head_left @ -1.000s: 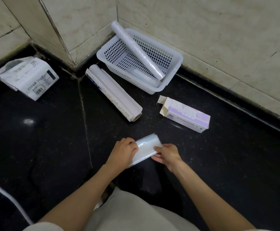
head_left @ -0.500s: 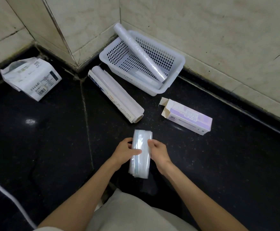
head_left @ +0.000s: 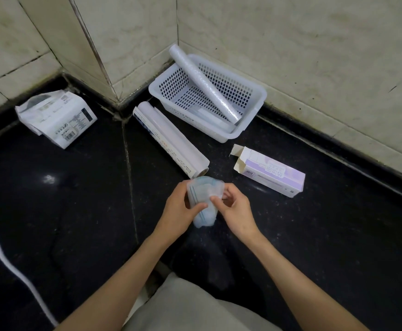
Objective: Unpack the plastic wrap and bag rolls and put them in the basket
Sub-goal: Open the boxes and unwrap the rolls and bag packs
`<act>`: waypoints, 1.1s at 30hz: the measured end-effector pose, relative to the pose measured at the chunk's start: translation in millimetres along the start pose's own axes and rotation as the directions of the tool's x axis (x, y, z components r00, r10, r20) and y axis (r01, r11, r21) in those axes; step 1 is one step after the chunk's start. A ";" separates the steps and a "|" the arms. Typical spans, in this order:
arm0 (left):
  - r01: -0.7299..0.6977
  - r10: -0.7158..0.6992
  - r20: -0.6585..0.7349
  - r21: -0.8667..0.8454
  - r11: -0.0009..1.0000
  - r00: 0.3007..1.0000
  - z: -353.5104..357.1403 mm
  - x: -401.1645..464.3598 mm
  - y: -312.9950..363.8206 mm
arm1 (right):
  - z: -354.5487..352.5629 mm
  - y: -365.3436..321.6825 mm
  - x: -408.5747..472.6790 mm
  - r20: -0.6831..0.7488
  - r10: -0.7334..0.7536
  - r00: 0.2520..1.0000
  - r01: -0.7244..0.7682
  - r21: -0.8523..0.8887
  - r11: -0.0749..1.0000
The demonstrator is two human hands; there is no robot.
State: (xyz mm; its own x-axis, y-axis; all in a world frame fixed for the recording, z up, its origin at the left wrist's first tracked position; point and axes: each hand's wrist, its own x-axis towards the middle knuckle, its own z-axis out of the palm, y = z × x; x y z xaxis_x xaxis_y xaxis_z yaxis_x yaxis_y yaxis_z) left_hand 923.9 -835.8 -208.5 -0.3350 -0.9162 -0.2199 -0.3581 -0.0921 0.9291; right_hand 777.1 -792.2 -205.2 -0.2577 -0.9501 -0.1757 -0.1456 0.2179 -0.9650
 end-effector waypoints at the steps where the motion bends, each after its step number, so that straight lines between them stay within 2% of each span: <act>1: -0.030 0.030 -0.024 0.008 1.000 0.999 1.0 -0.8 0.4 | -0.5 0.5 -1.0 -0.023 -0.017 1.000 0.016 -0.022 1.000; 5: -0.088 0.089 -0.064 0.006 0.996 0.994 5.5 -4.7 -1.6 | -5.3 8.0 -3.8 -0.092 -0.050 0.994 0.031 -0.199 0.979; 8: -0.091 0.091 -0.030 0.016 0.996 0.995 9.9 -9.6 -4.2 | -9.2 12.9 -8.1 -0.096 -0.055 0.994 0.035 -0.199 0.979; 15: -0.048 0.046 0.020 0.112 0.993 0.999 10.7 0.8 -2.6 | -7.7 21.5 -15.1 0.030 -0.026 0.999 0.031 -0.178 0.984; 21: -0.003 0.001 0.016 0.146 0.989 1.000 15.2 8.5 2.2 | -14.8 22.9 -15.2 0.155 -0.027 0.987 0.067 -0.253 0.965; 25: 0.073 -0.074 0.015 0.083 0.994 0.997 13.2 10.8 8.3 | -18.9 15.1 -11.4 0.130 -0.012 0.991 0.037 -0.194 0.980; 27: 0.108 -0.106 0.041 -0.040 0.993 0.994 6.5 12.1 16.5 | -24.0 4.7 -7.2 0.126 0.044 0.991 -0.031 -0.107 0.994; 30: 0.137 -0.131 0.038 -0.230 0.964 0.991 -6.6 18.2 36.4 | -31.9 -16.0 1.9 0.184 0.131 0.974 -0.122 -0.058 0.991; 33: 0.110 -0.106 0.028 -0.287 0.952 0.994 -16.1 29.5 57.4 | -37.4 -37.0 14.0 0.263 0.159 0.952 -0.137 -0.099 0.986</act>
State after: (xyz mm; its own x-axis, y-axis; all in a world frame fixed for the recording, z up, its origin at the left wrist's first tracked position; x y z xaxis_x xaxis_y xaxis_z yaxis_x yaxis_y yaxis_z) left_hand 907.5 -874.3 -156.9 -0.3198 -0.8898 -0.3256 -0.1273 -0.3002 0.9453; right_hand 743.1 -805.2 -164.6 -0.0170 -0.9282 -0.3718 -0.2028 0.3673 -0.9077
